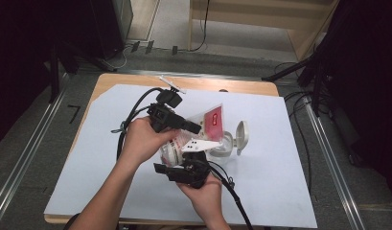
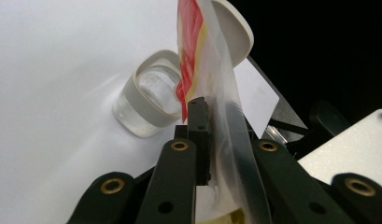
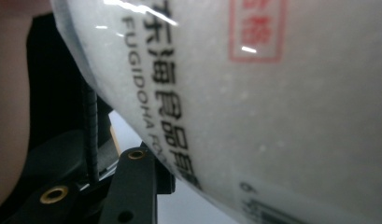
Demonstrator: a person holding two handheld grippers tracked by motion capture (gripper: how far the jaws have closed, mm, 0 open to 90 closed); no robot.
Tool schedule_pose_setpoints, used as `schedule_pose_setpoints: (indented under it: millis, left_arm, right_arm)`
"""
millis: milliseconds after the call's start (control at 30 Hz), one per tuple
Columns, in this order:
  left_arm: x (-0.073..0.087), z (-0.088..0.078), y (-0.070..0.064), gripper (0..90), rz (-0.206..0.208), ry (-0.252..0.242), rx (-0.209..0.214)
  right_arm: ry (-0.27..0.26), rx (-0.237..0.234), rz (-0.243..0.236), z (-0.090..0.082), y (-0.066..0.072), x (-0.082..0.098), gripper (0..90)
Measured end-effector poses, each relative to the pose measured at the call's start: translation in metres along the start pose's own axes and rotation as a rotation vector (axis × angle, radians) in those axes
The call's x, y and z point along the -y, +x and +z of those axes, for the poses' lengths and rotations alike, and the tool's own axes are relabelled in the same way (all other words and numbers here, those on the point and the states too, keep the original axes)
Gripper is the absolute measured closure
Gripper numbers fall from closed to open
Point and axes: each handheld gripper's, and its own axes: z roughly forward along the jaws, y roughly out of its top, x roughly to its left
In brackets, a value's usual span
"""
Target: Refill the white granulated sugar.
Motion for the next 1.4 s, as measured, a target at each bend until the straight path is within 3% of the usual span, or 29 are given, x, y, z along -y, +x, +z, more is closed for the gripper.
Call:
schedule_pose_setpoints:
  millis: [167, 367, 467, 567, 633, 800, 933, 1067, 1133, 1400]
  left_arm:
    - [0.000, 0.000, -0.002, 77.0, 0.022, -0.018, 0.015]
    - [0.000, -0.007, -0.006, 72.3, 0.032, -0.026, 0.013]
    - [0.000, -0.009, -0.006, 75.0, 0.037, -0.022, -0.001]
    - [0.001, -0.007, -0.007, 83.9, 0.048, -0.004, -0.030]
    - [0.001, -0.005, -0.007, 86.3, 0.036, -0.003, -0.036]
    - [0.001, -0.005, -0.007, 87.4, 0.026, -0.007, -0.029]
    - [0.001, -0.007, -0.006, 87.4, 0.015, -0.024, -0.035]
    - [0.001, -0.008, -0.007, 86.9, 0.020, -0.024, -0.038]
    - [0.001, -0.008, -0.008, 86.5, 0.022, -0.029, -0.040]
    - [0.000, -0.008, -0.009, 76.0, 0.037, -0.037, -0.025]
  right_arm:
    - [-0.023, -0.039, 0.044, -0.002, -0.003, -0.002, 62.9]
    - [-0.037, -0.066, 0.053, -0.006, -0.001, -0.003, 62.8]
    - [-0.042, -0.059, 0.041, -0.007, 0.000, -0.003, 62.8]
    - [-0.022, -0.021, 0.016, -0.005, 0.001, -0.003, 62.7]
    - [-0.014, -0.010, 0.011, -0.004, 0.001, -0.002, 62.4]
    - [0.000, 0.003, -0.003, -0.004, 0.001, -0.002, 61.0]
    - [0.037, 0.061, -0.064, -0.003, 0.006, -0.005, 55.0]
    - [0.046, 0.078, -0.072, -0.002, 0.008, -0.006, 60.2]
    - [0.042, 0.073, -0.065, -0.002, 0.008, -0.006, 61.6]
    - [-0.020, -0.016, 0.007, -0.003, 0.006, -0.005, 62.4]
